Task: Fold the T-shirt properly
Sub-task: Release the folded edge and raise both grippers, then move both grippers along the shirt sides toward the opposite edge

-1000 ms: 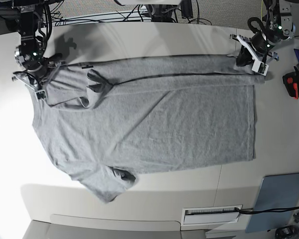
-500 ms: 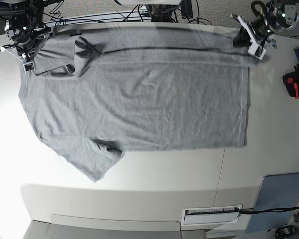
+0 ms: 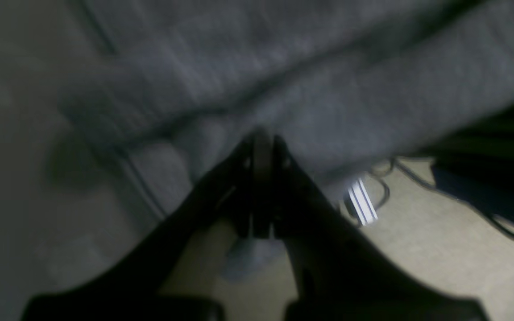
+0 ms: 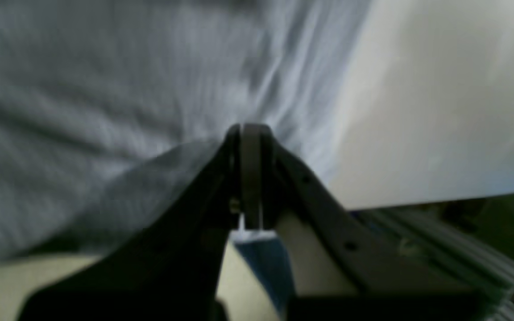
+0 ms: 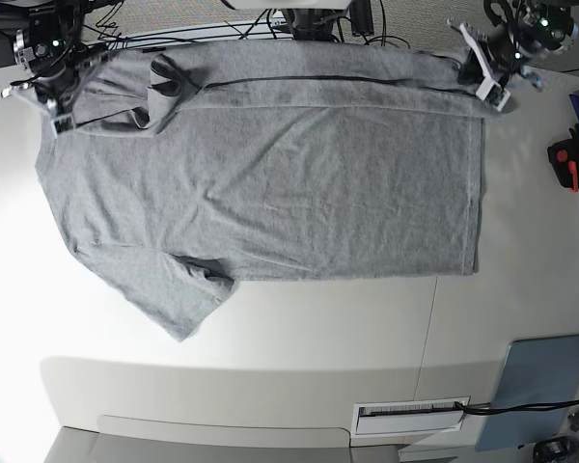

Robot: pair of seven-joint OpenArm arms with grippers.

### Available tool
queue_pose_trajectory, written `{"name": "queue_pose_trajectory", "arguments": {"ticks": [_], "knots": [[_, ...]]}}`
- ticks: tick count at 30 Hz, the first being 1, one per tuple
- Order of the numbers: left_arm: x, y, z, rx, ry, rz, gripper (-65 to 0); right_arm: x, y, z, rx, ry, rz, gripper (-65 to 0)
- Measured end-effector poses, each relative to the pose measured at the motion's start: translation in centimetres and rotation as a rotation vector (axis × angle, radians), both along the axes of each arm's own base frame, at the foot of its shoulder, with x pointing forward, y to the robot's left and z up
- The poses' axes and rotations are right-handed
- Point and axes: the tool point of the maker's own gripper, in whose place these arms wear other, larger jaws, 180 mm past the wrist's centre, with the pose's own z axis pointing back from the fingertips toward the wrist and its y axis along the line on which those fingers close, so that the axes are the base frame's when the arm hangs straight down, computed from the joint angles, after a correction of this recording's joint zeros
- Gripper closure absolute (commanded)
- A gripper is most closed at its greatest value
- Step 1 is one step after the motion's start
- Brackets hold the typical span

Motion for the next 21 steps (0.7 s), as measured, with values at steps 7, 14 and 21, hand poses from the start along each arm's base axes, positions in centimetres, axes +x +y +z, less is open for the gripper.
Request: {"name": "queue_pose_trajectory", "arguments": {"ticks": [7, 14, 21], "knots": [[2.9, 0.0, 1.2, 0.016, -0.062, -0.009, -8.4, 3.7, -1.3, 3.5, -0.123, -0.147, -0.006, 0.0], [7.4, 2.2, 2.7, 0.073, -0.144, 0.129, -26.1, 8.4, 0.0, 5.8, -0.105, -0.275, 0.097, -10.7], [12.9, 2.4, 5.0, 0.016, -0.247, 0.164, -26.2, 11.6, 1.0, 8.0, -0.06, -0.403, 0.12, -26.4]]}}
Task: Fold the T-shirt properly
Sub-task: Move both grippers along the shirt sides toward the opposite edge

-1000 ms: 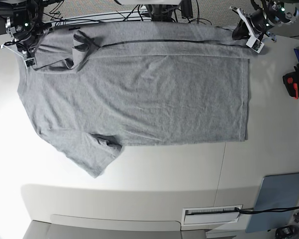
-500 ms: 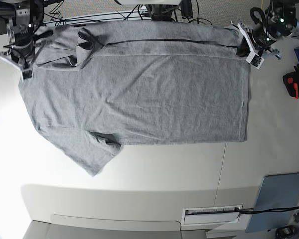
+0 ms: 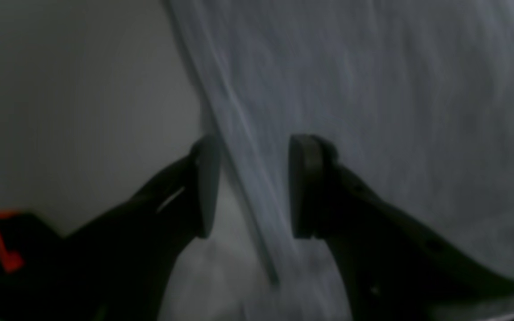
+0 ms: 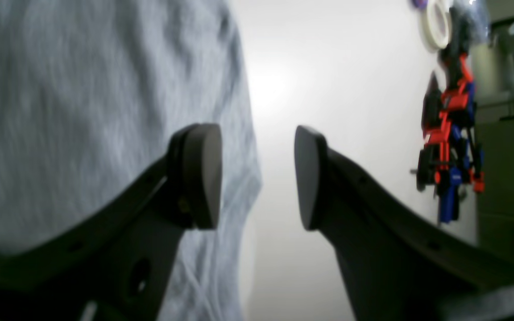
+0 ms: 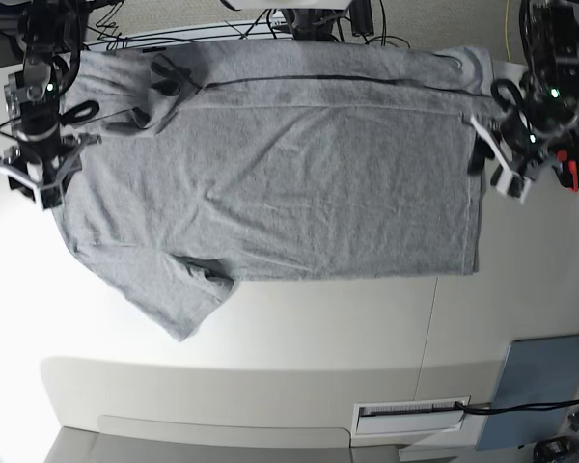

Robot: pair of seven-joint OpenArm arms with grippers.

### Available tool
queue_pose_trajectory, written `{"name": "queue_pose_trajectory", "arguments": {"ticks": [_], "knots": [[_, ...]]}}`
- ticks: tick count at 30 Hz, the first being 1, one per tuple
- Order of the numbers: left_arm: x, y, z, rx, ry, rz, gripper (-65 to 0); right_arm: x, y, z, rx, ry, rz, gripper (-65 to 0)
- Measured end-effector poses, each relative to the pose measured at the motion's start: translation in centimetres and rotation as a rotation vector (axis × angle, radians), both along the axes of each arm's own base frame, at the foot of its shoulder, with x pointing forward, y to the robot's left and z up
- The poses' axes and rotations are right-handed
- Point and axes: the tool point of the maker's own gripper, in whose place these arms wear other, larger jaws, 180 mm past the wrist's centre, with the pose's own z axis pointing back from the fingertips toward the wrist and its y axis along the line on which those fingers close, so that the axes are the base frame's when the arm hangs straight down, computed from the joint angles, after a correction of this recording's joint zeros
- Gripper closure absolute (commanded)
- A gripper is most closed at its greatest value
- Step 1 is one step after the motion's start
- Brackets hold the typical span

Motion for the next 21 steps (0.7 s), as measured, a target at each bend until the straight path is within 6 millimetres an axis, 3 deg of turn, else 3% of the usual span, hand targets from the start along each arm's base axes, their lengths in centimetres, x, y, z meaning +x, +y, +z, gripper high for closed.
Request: {"name": "queue_pose_trajectory", "arguments": {"ticks": [6, 14, 18, 21], "knots": [[4.0, 1.7, -0.2, -0.077, -0.007, 0.079, -26.2, 2.1, 0.0, 0.7, 0.088, -0.026, -0.039, -26.4], [8.6, 4.0, -1.5, -0.185, 0.019, 0.166, -26.2, 4.9, -0.7, -2.4, 0.283, 0.016, -0.087, -26.4], [10.8, 3.8, -2.4, -0.237, 0.049, 0.183, -26.2, 6.6, 0.1, -2.6, 0.343, 0.022, -0.066, -26.4], [12.9, 2.1, -2.9, -0.246, 0.078, 0.143, -26.2, 7.8, 1.9, -2.9, 0.344, 0.046, -0.02, -26.4]]}}
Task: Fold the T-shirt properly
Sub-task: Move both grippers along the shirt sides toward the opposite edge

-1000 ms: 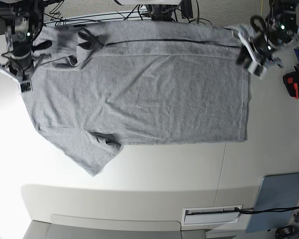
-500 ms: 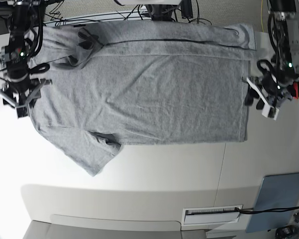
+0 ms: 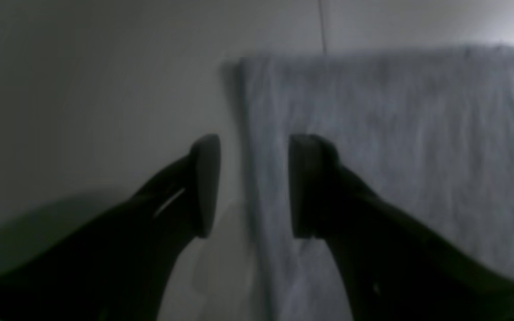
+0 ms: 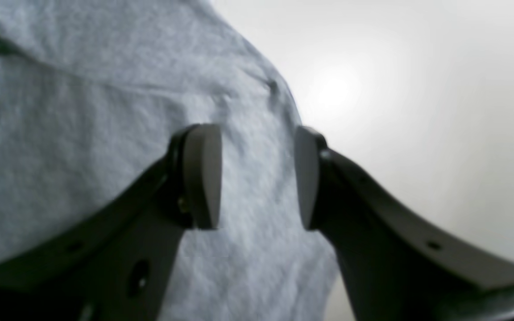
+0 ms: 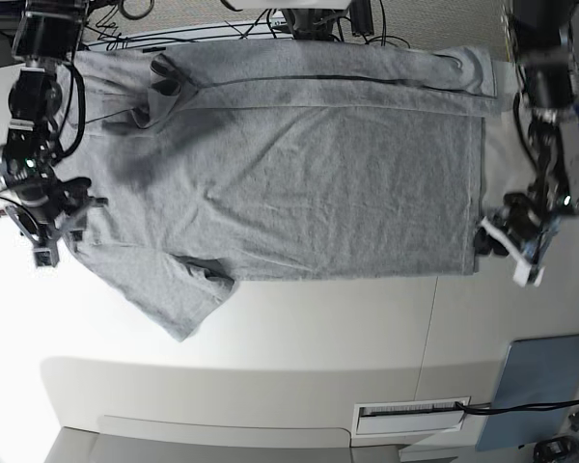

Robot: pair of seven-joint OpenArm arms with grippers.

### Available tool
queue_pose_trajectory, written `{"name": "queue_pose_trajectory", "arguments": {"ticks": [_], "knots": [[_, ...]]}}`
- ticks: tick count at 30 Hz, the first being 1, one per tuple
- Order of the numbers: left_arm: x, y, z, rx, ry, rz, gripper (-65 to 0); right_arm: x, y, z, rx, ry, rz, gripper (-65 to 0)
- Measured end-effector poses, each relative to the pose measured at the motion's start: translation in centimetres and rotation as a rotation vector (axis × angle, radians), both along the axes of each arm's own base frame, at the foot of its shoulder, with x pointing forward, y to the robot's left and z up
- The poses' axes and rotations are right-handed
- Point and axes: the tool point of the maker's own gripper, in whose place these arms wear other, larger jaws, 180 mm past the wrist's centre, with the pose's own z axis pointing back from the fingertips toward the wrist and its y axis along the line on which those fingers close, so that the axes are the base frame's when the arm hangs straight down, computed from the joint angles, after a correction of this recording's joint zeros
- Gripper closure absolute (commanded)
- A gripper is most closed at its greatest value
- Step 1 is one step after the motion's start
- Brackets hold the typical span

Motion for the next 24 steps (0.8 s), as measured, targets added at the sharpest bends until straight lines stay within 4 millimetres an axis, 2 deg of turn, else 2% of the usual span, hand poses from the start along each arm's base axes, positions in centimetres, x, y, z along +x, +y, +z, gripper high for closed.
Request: {"name": "queue_pose_trajectory", "arguments": {"ticks": [3, 5, 7, 10, 12, 16, 20, 24], "knots": [[1.3, -1.0, -1.0, 0.029, 0.047, -0.01, -26.2, 0.7, 2.6, -0.8, 0.014, 0.024, 0.076, -26.4], [2.2, 0.2, -1.3, 0.093, 0.072, 0.055, -26.2, 0.8, 3.4, -1.3, -0.002, 0.039, 0.103, -26.4], [3.5, 1.6, -0.6, 0.14, 0.051, 0.112, -26.2, 0.7, 3.6, -1.4, -0.008, 0.044, 0.11, -26.4], [5.1, 2.0, 0.7, 0.125, 0.021, 0.124, -26.2, 0.9, 3.6, -1.3, -0.009, 0.04, 0.109, -26.4], [5.0, 2.0, 0.1, 0.114, 0.042, 0.116, -26.2, 0.9, 3.6, -1.3, -0.009, 0.04, 0.109, -26.4], [2.9, 1.2, -3.0, 0.086, 0.143, 0.076, -26.2, 0.9, 3.6, -1.3, -0.008, 0.04, 0.109, -26.4], [2.8, 0.0, -3.3, 0.049, 0.136, 0.037, -26.2, 0.9, 3.5, -1.3, -0.009, 0.04, 0.107, -26.4], [3.2, -2.5, -3.5, 0.008, 0.115, 0.006, -25.7, 0.9, 3.5, -1.3, -0.008, 0.039, 0.107, -26.4]]}}
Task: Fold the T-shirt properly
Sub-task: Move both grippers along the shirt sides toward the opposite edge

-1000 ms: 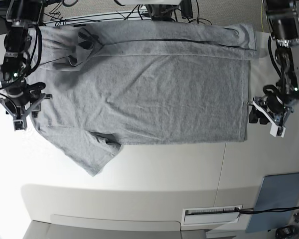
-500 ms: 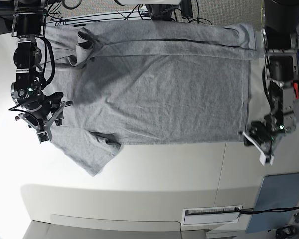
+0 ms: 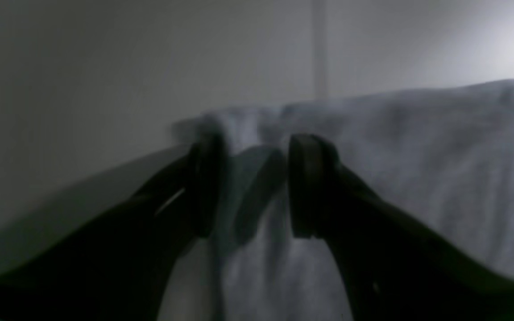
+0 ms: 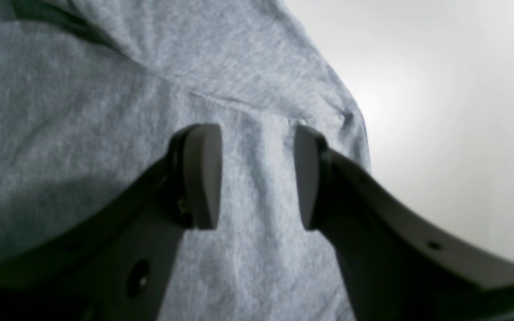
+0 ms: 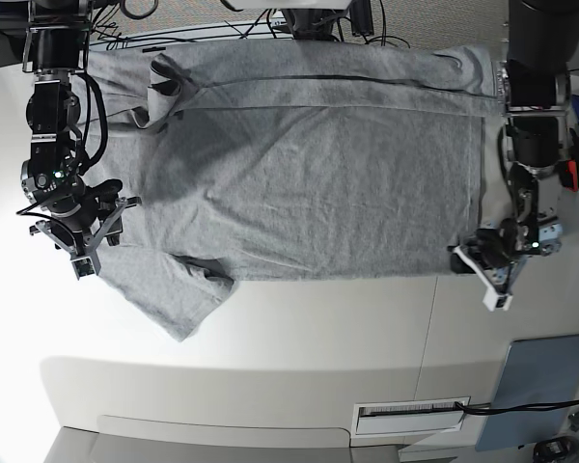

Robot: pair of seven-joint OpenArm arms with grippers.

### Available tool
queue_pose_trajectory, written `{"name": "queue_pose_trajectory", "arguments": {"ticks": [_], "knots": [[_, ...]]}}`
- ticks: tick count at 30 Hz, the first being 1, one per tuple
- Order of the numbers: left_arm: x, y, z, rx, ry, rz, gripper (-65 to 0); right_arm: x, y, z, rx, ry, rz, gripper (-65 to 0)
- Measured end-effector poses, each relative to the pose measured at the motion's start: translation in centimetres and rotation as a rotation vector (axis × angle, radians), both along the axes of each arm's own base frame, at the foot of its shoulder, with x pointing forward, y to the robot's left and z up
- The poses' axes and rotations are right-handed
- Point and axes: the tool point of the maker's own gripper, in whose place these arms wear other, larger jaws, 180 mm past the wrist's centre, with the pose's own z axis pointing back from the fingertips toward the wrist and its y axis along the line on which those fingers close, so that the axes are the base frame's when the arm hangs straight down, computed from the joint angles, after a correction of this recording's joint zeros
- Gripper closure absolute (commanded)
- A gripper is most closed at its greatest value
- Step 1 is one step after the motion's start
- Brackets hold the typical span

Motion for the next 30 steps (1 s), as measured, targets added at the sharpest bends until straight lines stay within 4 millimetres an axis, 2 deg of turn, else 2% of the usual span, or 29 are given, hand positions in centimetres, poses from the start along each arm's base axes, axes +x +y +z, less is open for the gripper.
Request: {"name": "queue_pose_trajectory", "arguments": {"ticks": [2, 6, 7, 12, 16, 21, 26, 28, 30], "knots": [[0.1, -0.7, -0.1, -0.007, -0.006, -0.007, -21.7, 0.1, 0.0, 0.1, -0.002, -0.01, 0.002, -26.4], [0.1, -0.7, -0.2, -0.008, -0.005, 0.004, -1.0, 1.7, -1.0, 2.0, -0.118, -0.136, 0.032, -26.4], [0.1, -0.6, -0.2, -0.007, -0.002, 0.005, 0.0, 2.2, -1.1, 2.4, -0.129, -0.165, 0.039, -26.4], [0.0, -0.4, -0.4, 0.015, 0.0, -0.007, 0.0, 5.6, -2.3, 2.3, -0.03, -0.158, -0.022, -26.5], [-0.1, -0.2, -0.4, 0.047, 0.003, -0.024, 0.0, 9.0, -3.5, 1.3, 0.035, -0.032, -0.073, -26.4], [-0.1, -0.2, -0.4, 0.049, 0.002, -0.024, 0.0, 12.2, -2.2, -0.4, 0.054, 0.066, 0.02, -26.4], [-0.1, -0.2, -0.4, 0.048, 0.002, -0.024, 0.0, 14.2, -1.2, -2.1, 0.035, 0.084, 0.119, -26.4], [0.0, -0.2, -0.4, 0.05, 0.001, -0.024, 0.0, 14.1, -2.0, -3.4, -0.066, 0.13, 0.143, -26.4], [-0.1, -0.1, -0.4, 0.05, 0.002, -0.024, 0.0, 13.8, -1.6, -4.7, -0.077, 0.145, 0.166, -26.4]]}}
